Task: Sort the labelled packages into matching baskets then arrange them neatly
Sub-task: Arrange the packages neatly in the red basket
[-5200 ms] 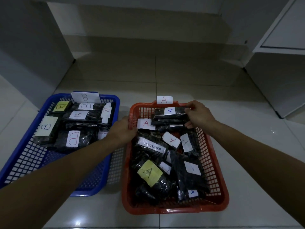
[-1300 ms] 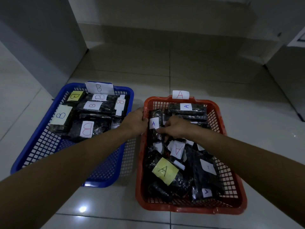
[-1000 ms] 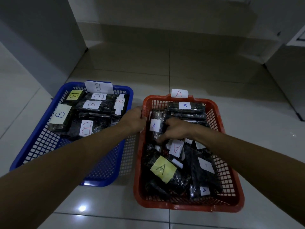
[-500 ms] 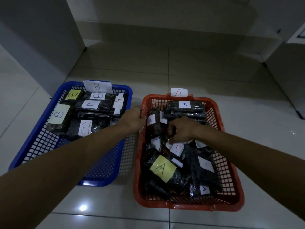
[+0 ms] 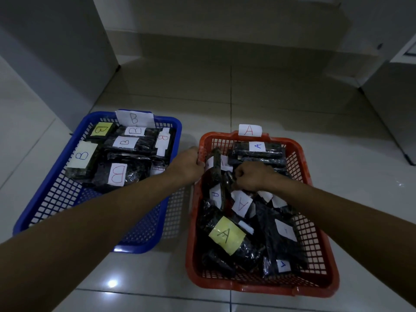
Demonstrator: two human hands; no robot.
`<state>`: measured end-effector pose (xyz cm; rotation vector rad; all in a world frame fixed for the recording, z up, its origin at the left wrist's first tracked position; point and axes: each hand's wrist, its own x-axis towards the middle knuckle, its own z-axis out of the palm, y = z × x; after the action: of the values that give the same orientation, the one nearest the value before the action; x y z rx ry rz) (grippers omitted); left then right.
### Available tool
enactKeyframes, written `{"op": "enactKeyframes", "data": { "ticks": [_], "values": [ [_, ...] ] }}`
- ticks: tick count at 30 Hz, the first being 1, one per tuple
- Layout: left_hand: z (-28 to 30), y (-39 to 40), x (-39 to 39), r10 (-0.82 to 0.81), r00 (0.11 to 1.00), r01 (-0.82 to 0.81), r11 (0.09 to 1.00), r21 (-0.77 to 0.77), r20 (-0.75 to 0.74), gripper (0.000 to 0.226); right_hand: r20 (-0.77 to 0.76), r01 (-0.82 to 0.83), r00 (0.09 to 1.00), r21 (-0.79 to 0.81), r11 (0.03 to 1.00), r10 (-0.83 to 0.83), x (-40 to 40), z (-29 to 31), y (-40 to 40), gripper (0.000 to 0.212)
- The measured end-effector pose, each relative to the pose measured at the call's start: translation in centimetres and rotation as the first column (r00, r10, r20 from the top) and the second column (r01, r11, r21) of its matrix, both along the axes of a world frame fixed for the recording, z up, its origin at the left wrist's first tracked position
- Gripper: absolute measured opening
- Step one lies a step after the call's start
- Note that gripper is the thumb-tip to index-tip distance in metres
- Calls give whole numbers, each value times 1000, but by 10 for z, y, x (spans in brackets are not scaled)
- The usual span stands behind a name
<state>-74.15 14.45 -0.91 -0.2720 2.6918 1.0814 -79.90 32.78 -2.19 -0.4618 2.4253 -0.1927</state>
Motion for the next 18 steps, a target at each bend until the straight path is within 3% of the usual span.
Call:
{"op": "enactKeyframes", "data": {
  "ticks": [3,6,11,13,15,18],
  "values": [
    [0,0,-1,0,1000,0,1000,2,3,14,12,156,988,-144,977,-156,-2,10,6,26],
    [1,-1,-1,-1,1000,1,1000,6,-4,8,-81,158,982,-154,975,-172,0,14,11,28],
    [2,0,0,10,1000,-10,1000,17,-4,5,-298,83,951,-19,996,-84,3,14,16,36],
    [2,-1,0,10,1000,-10,1000,26,-1,6,-444,21,896,43,999,0,5,18,14,40],
    [2,-1,-1,7,1000,-7,1000,24,-1,7,-560,-80,826,-12,997,59,9,22,8,43],
    [2,-2,-1,4,1000,-4,999,43,-1,7,-461,-202,878,-112,973,129,19,25,-3,53]
  ]
}}
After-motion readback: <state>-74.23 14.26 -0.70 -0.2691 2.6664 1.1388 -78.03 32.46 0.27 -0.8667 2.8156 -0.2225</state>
